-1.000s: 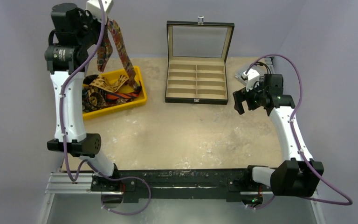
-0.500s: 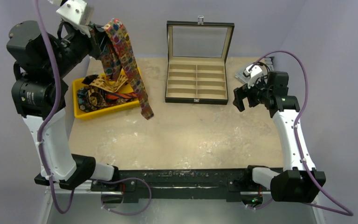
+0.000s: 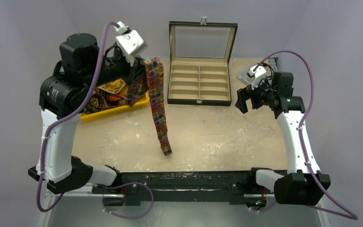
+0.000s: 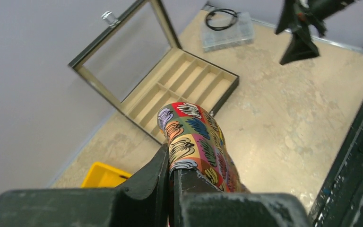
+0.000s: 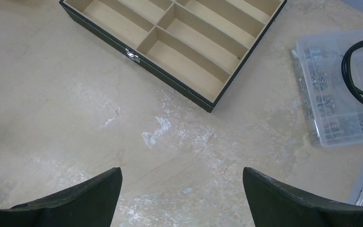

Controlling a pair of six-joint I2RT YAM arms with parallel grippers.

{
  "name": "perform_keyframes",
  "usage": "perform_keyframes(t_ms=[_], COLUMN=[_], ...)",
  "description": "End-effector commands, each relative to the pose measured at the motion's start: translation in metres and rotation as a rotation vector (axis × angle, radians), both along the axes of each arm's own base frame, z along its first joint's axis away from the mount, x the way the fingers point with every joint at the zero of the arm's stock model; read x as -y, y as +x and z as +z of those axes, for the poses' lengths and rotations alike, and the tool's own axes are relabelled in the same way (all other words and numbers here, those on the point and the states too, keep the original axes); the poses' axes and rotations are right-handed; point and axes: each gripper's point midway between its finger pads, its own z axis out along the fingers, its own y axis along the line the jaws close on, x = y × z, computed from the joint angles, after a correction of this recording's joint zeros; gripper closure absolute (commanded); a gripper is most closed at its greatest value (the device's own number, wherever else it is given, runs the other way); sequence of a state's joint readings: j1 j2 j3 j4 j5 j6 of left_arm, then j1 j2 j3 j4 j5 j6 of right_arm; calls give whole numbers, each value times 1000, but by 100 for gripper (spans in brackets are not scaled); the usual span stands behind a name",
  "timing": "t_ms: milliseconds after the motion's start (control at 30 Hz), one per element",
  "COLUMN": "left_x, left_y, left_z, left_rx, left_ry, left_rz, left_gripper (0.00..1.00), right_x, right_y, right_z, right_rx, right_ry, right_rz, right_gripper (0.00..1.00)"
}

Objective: Roll the ties
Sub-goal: Place the tie at the center of the board.

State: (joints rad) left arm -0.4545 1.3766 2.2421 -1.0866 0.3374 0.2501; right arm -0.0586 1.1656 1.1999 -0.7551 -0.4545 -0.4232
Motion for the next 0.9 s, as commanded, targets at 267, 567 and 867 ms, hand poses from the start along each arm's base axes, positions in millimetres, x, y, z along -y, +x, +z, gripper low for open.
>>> perform_keyframes(t_ms=[267, 567, 867], left_x=[102, 17, -123], left_y=[-49, 0, -22], left_z=[28, -49, -297], left_rx=[39, -115, -259], left_ry=[-32, -7, 756], left_rz=[-280, 9, -98], left_gripper=[100, 100, 1], right_x=[12, 24, 38], right_y=[1, -12, -22], right_z=[-5, -10, -4], right_rx=[-88, -122, -135], right_ry=[69, 68, 69], right_rz=[-77, -81, -110], right_gripper=[2, 2, 2])
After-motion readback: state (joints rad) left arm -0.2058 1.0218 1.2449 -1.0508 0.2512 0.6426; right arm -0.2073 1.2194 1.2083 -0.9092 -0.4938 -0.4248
